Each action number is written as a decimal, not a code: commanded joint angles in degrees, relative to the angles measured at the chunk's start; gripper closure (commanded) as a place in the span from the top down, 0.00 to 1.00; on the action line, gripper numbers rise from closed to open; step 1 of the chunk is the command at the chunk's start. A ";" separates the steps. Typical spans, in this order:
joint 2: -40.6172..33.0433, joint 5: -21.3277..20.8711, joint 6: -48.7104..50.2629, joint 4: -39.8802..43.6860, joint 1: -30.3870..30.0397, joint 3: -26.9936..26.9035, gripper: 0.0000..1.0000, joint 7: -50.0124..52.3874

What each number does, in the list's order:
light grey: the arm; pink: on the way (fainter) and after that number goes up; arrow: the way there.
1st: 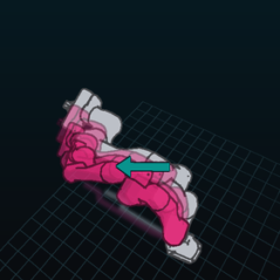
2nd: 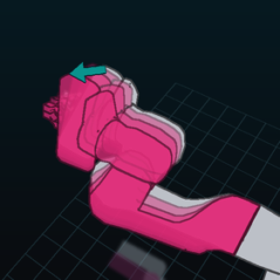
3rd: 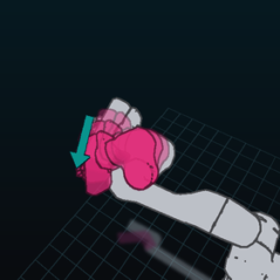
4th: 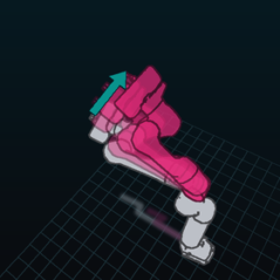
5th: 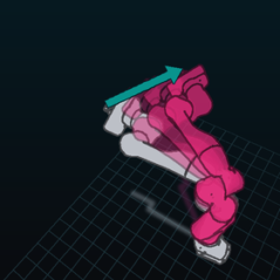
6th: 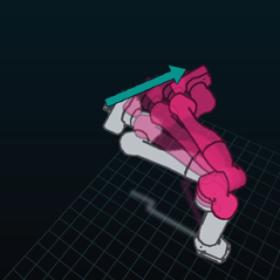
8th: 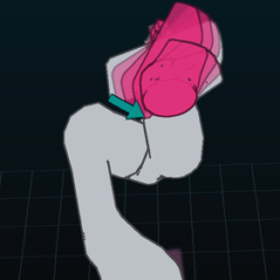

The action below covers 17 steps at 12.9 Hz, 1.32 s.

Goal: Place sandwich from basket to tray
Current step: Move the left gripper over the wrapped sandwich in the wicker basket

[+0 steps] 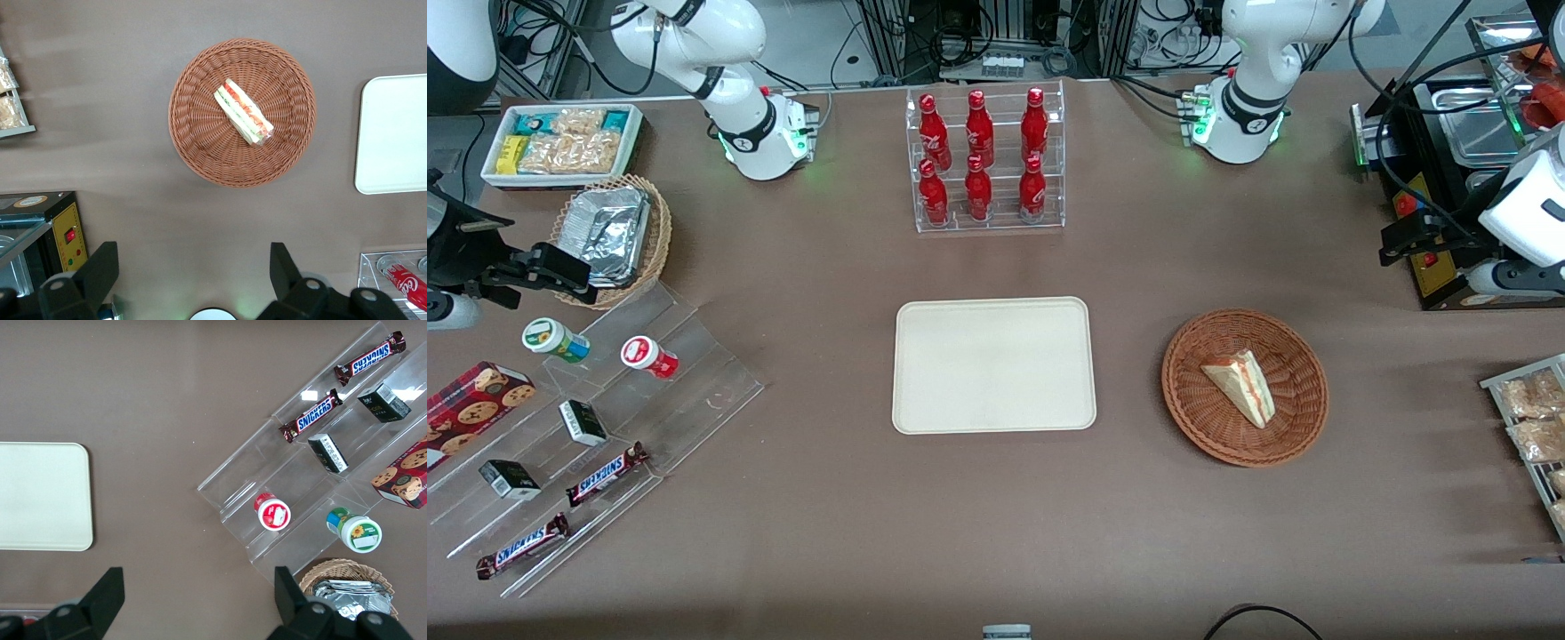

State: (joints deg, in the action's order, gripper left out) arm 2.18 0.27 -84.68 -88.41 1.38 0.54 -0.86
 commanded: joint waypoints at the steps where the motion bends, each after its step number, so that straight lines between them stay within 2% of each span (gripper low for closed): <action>1: -0.16 0.79 1.36 0.44 -0.33 0.60 1.00 -0.28; 6: 2.73 0.17 -0.82 0.17 -0.33 0.51 1.00 0.94; 8: 5.19 -0.09 -5.47 -1.75 -0.15 0.60 1.00 7.76; 13: 5.64 -0.53 -23.83 -15.54 4.32 0.60 1.00 22.29; 17: 6.51 -0.62 -32.99 -20.74 7.58 0.69 1.00 34.06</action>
State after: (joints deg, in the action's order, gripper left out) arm 9.68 0.20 -114.69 -106.60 7.37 1.46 28.08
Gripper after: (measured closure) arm 0.000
